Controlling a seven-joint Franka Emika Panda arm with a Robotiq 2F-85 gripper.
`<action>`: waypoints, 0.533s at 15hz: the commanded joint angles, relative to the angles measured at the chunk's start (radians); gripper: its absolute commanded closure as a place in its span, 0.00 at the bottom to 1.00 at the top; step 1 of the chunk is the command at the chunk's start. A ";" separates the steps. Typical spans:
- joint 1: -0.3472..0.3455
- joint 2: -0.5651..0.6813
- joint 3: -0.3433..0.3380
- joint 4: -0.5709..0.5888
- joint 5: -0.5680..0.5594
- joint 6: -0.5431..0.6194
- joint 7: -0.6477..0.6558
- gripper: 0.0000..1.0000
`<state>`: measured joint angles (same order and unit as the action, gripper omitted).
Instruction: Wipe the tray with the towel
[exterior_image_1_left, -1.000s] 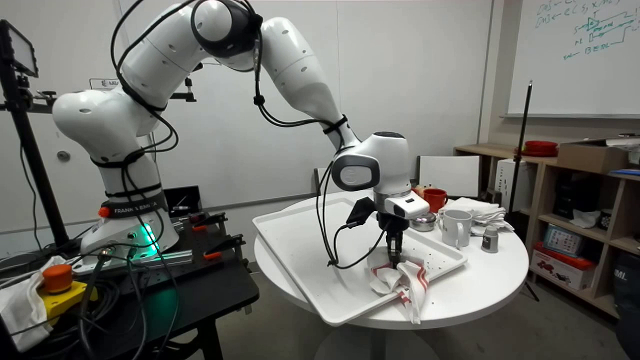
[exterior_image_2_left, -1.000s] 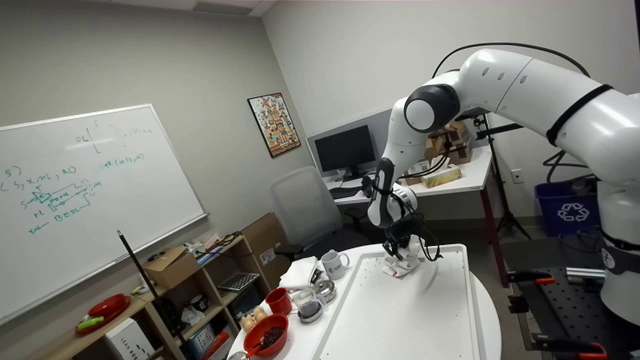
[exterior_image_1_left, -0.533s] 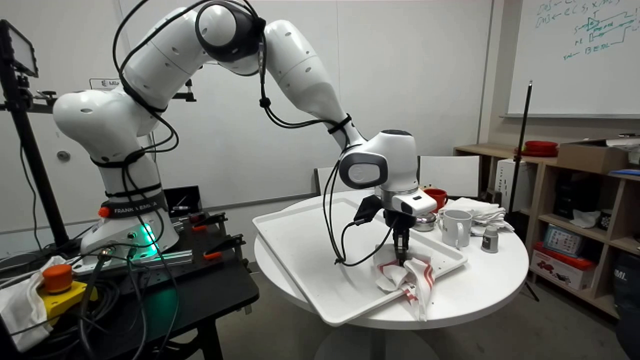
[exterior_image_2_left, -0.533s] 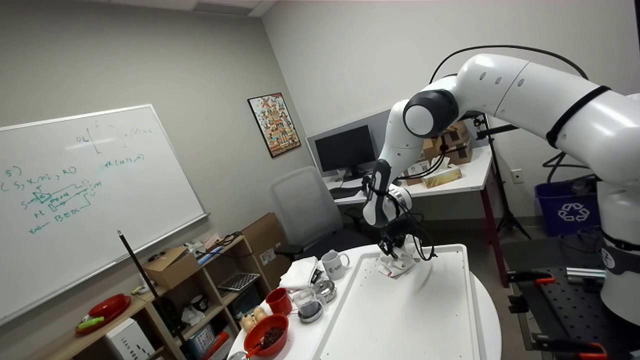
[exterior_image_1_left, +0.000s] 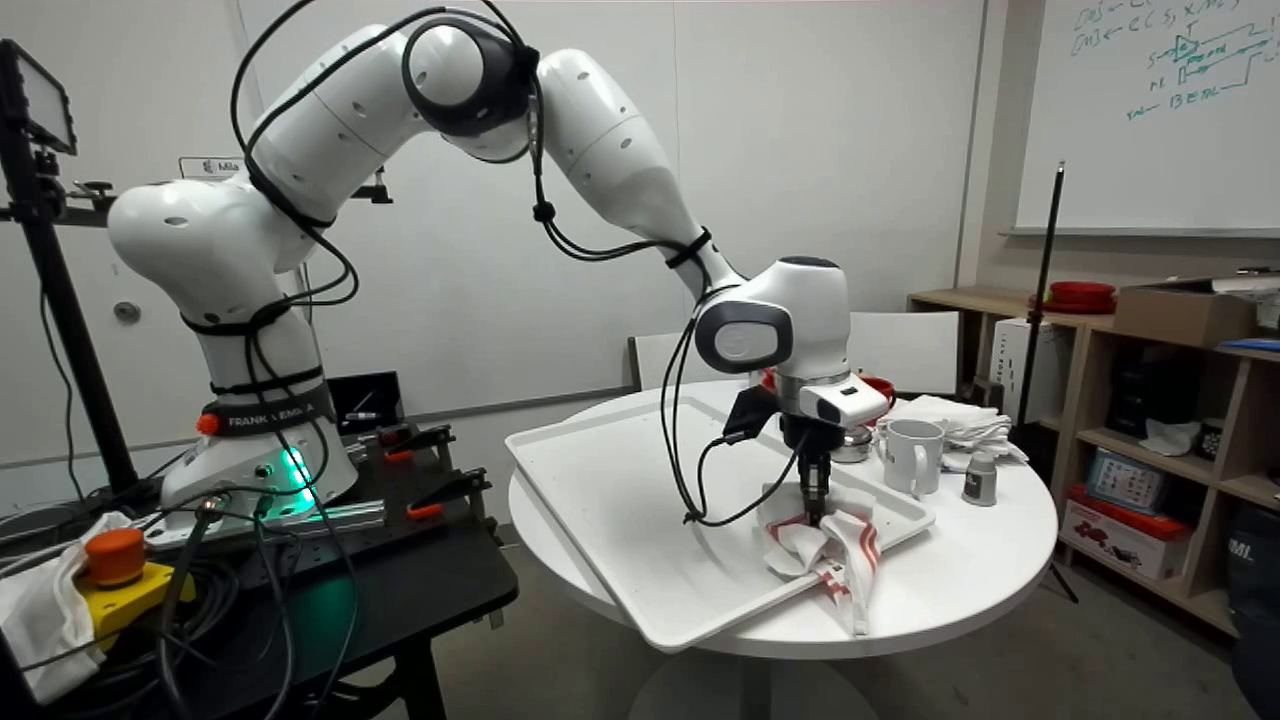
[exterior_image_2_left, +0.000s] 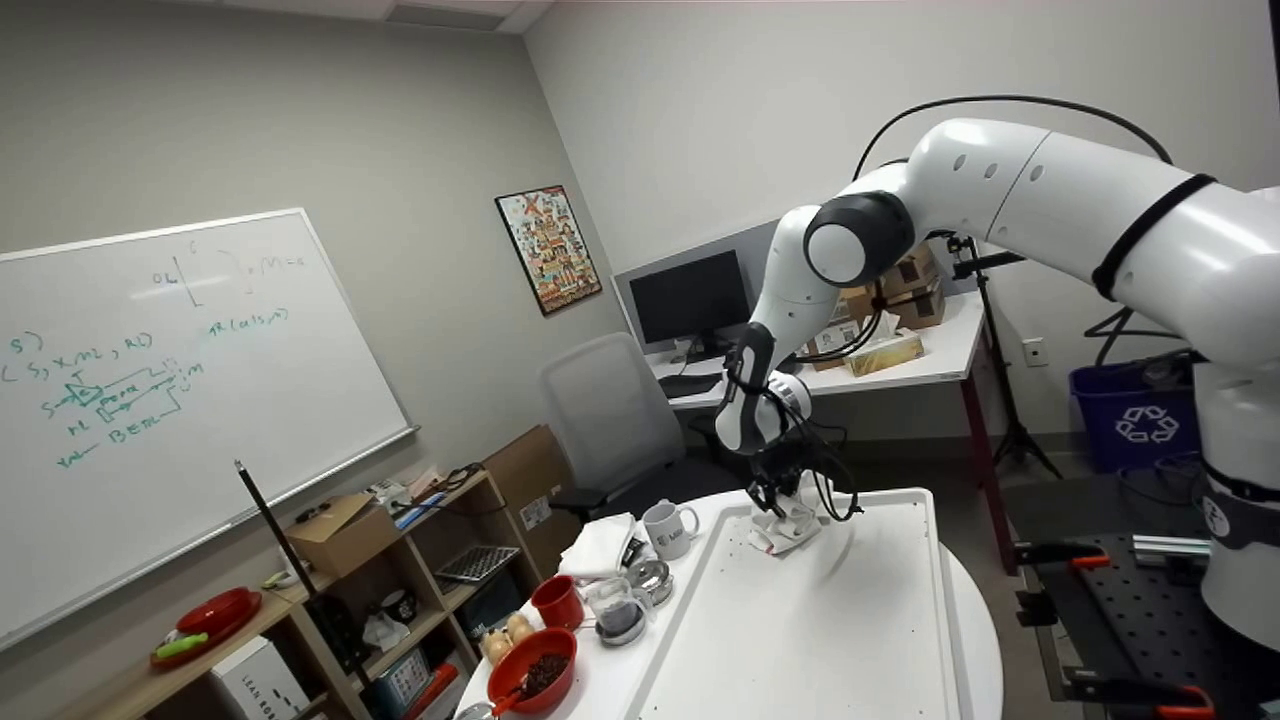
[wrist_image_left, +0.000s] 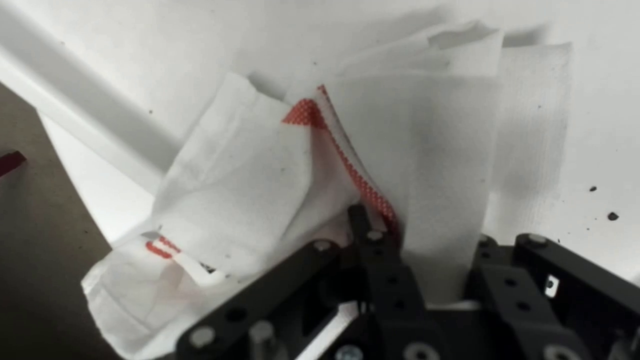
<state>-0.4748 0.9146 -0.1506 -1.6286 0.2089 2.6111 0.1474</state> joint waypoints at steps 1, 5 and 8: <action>0.019 0.042 -0.016 0.086 0.016 -0.047 0.018 0.93; 0.017 0.059 -0.010 0.129 0.019 -0.051 0.015 0.93; 0.014 0.069 -0.005 0.157 0.021 -0.049 0.013 0.93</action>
<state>-0.4663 0.9530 -0.1499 -1.5364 0.2089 2.5893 0.1526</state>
